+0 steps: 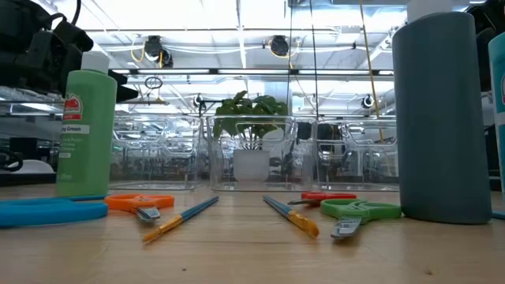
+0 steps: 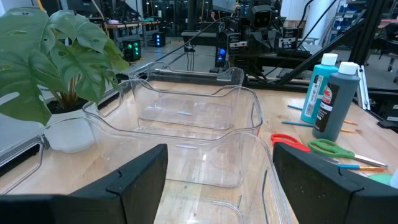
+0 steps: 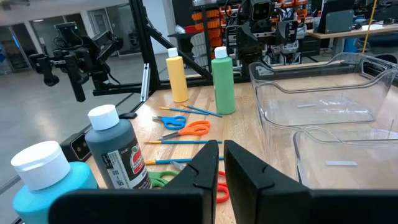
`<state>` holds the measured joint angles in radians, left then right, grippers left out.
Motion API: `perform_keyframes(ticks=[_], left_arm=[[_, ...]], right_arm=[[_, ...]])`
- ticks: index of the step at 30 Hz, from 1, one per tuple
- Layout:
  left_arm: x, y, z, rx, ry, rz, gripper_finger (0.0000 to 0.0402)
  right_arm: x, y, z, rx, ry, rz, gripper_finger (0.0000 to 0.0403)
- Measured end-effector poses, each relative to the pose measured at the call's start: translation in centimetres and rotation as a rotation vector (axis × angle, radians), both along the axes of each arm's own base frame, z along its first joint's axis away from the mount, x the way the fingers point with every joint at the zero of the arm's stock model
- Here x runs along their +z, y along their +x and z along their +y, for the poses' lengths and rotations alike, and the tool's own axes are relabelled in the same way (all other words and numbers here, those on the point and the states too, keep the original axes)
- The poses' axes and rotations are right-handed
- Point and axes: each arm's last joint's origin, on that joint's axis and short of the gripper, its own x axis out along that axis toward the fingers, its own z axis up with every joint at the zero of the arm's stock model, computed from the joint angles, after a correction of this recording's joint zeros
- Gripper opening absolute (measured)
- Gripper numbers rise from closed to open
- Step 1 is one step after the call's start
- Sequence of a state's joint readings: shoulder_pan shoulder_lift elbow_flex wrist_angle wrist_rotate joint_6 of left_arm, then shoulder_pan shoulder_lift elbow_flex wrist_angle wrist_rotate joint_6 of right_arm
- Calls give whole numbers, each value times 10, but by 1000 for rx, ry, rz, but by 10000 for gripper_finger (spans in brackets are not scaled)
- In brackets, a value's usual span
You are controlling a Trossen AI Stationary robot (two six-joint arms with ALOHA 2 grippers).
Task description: Pick & Place Paint Supplies
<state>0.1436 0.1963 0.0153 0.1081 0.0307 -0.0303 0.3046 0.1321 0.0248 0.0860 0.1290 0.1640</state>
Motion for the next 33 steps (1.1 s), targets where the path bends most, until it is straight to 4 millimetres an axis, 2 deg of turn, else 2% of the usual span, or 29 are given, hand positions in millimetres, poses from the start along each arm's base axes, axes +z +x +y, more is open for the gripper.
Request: perform_keyframes(ticks=[16, 26, 29, 33], left_arm=[[0, 0, 0, 0, 0, 0, 294], [0, 0, 0, 0, 0, 0, 294], [0, 0, 0, 0, 0, 0, 294], [0, 0, 0, 0, 0, 0, 294]], right_arm=[[0, 0, 0, 0, 0, 0, 18], [1, 0, 0, 4, -94, -24, 18], [8, 0, 0, -3, -58, -89, 18], [26, -2, -1, 2, 117, -248, 18]])
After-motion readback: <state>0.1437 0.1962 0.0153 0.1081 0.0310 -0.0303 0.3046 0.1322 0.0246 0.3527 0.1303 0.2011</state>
